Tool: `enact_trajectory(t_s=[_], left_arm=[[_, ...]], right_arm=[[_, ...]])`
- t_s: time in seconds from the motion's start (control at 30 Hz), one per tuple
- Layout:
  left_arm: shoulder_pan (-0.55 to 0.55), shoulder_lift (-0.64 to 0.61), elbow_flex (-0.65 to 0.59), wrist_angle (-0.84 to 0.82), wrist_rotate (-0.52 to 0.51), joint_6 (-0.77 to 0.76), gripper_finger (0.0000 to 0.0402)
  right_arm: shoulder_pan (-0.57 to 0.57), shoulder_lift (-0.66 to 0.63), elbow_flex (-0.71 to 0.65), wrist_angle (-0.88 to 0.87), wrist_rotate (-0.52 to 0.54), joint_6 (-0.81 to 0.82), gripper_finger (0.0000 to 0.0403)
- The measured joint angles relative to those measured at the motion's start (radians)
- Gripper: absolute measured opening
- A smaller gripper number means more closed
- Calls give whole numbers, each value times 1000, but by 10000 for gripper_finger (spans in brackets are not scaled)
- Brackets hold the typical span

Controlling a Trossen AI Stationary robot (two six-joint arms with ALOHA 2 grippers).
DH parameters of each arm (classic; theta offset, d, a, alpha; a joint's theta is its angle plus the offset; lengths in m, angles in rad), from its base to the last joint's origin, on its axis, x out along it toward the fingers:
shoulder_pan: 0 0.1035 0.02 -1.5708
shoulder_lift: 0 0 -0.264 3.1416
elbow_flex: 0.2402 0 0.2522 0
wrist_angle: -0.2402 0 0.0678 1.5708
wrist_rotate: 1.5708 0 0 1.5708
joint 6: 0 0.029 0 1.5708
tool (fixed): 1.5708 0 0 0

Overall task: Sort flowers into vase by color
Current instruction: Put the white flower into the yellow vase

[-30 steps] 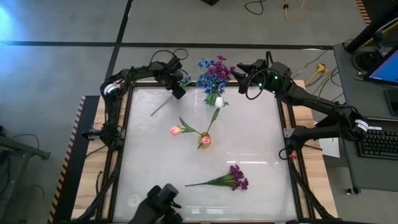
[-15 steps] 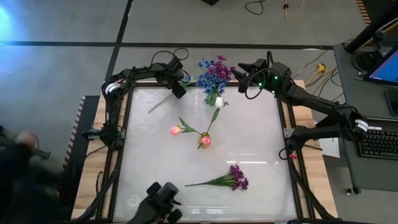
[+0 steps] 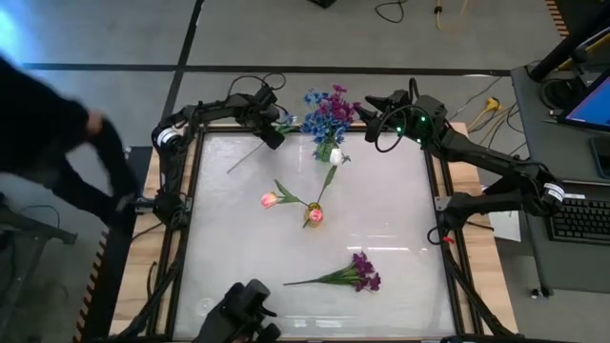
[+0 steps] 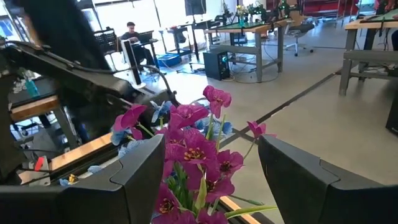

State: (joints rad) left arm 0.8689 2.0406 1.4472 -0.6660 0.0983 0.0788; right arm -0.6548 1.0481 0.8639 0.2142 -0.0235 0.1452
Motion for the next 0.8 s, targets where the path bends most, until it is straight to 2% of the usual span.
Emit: enact_trajectory(t_s=[0.23, 0.5, 0.67, 0.8], left_arm=[[14, -160, 10, -21, 92, -32, 0], [36, -377, 10, -3, 84, -97, 0], [39, -510, 10, 95, 85, -124, 0], [29, -606, 10, 230, 166, -126, 0]], right_arm=[[0, 0, 0, 0, 0, 0, 249], [0, 0, 0, 0, -1, -19, 249], [0, -1, 0, 11, -1, -27, 249], [0, -1, 0, 30, -2, -27, 249]])
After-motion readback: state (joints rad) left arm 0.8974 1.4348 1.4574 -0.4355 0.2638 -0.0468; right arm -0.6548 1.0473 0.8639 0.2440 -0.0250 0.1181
